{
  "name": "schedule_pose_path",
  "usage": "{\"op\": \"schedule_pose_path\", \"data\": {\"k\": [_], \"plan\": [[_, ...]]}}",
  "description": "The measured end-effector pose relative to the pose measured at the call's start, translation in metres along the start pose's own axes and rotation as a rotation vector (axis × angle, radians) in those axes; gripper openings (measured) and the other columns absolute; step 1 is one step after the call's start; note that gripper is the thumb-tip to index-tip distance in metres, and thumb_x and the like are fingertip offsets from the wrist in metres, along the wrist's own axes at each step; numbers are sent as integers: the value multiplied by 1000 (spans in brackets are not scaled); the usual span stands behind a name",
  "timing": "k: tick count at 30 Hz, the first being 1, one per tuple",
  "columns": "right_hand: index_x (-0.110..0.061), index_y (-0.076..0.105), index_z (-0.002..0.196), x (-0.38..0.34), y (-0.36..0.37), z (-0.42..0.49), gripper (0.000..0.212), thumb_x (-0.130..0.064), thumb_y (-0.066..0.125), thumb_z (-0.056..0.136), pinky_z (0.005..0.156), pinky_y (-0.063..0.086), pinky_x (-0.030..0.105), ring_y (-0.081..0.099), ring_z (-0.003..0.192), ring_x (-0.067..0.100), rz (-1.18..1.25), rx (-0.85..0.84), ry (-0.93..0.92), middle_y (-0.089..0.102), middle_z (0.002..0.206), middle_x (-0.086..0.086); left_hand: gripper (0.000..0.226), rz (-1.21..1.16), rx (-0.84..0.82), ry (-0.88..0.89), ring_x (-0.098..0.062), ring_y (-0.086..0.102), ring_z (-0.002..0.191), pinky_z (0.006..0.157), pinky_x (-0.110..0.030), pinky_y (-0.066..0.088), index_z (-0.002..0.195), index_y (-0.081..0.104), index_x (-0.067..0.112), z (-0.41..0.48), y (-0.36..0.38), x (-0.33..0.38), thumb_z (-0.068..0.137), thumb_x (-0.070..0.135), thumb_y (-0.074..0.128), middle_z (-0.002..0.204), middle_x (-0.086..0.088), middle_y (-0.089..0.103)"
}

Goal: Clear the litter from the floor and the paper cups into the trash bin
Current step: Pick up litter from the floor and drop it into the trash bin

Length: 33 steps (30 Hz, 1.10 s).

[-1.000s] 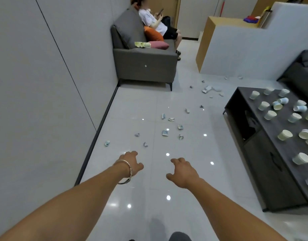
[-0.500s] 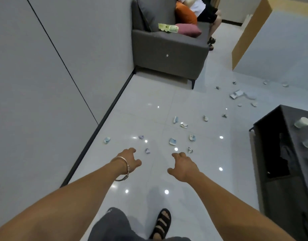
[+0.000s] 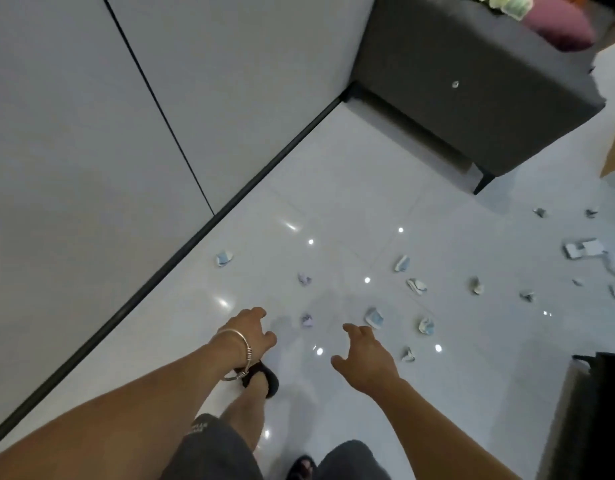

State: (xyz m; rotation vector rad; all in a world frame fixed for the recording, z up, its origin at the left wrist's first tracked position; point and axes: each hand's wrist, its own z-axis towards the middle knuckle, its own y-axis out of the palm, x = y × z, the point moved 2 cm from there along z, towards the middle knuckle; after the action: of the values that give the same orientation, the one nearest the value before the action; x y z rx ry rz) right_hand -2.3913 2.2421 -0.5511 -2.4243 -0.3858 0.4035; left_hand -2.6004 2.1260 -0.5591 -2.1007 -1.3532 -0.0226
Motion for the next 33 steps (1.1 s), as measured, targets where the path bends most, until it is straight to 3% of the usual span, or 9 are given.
{"op": "schedule_pose_path", "data": {"k": [7, 10, 13, 16, 18, 22, 26, 30, 33], "plan": [[-22, 25, 149, 17, 49, 210, 69, -37, 55, 89, 92, 48, 36, 48, 124, 27, -89, -135, -26, 33, 147, 6, 60, -109, -90, -138, -21, 44, 126, 105, -32, 37, 144, 31, 19, 174, 42, -31, 91, 37, 51, 144, -4, 39], [-21, 22, 150, 27, 93, 303, 72, -38, 57, 89, 95, 48, 39, 43, 128, 32, -159, -197, -80, 31, 148, 8, 60, -168, -87, -184, -18, 46, 123, 103, -28, 37, 143, 32, 22, 253, 79, -51, 90, 40, 52, 140, -1, 42], [-23, 22, 148, 42, 147, 385, 70, -39, 57, 90, 94, 48, 44, 50, 118, 31, -298, -240, -193, 33, 145, 7, 58, -241, -66, -219, -17, 48, 119, 100, -25, 37, 141, 36, 22, 329, 127, -69, 90, 41, 54, 138, 0, 45], [-25, 20, 147, 63, 211, 445, 71, -40, 59, 89, 82, 45, 42, 52, 114, 32, -420, -282, -267, 30, 145, 5, 57, -272, -108, -255, -20, 50, 119, 101, -28, 38, 140, 38, 21, 399, 183, -88, 89, 41, 56, 137, -3, 48], [-25, 22, 146, 77, 239, 464, 71, -35, 61, 89, 72, 41, 37, 53, 110, 32, -452, -294, -302, 28, 144, 6, 55, -292, -85, -259, -21, 52, 117, 97, -27, 38, 137, 42, 20, 424, 201, -92, 88, 40, 58, 134, -4, 51], [-16, 35, 139, 98, 296, 492, 51, -20, 55, 92, 72, 49, 37, 55, 97, 33, -337, -256, -299, 33, 135, 12, 51, -401, -71, -279, -19, 56, 104, 84, -20, 35, 130, 49, 19, 458, 243, -106, 85, 39, 62, 125, -2, 57], [-14, 47, 127, 90, 305, 487, 40, -30, 57, 92, 67, 41, 31, 59, 94, 33, -109, -229, -237, 46, 120, 10, 53, -475, -91, -304, -13, 53, 94, 79, -21, 36, 127, 50, 20, 449, 256, -112, 83, 44, 64, 113, 3, 58], [-20, 53, 125, 49, 267, 450, 48, -40, 67, 83, 69, 51, 34, 61, 87, 21, 54, -133, -441, 54, 112, 0, 52, -592, -117, -301, -9, 56, 91, 62, -11, 37, 126, 51, 22, 429, 237, -99, 82, 45, 64, 109, 7, 60], [-25, 55, 117, 22, 230, 434, 44, -44, 68, 79, 65, 54, 30, 60, 81, 12, 106, -49, -565, 56, 105, -8, 28, -611, -160, -213, -16, 65, 85, 64, -30, 54, 105, 62, 21, 426, 206, -81, 85, 41, 62, 96, 2, 66]]}}
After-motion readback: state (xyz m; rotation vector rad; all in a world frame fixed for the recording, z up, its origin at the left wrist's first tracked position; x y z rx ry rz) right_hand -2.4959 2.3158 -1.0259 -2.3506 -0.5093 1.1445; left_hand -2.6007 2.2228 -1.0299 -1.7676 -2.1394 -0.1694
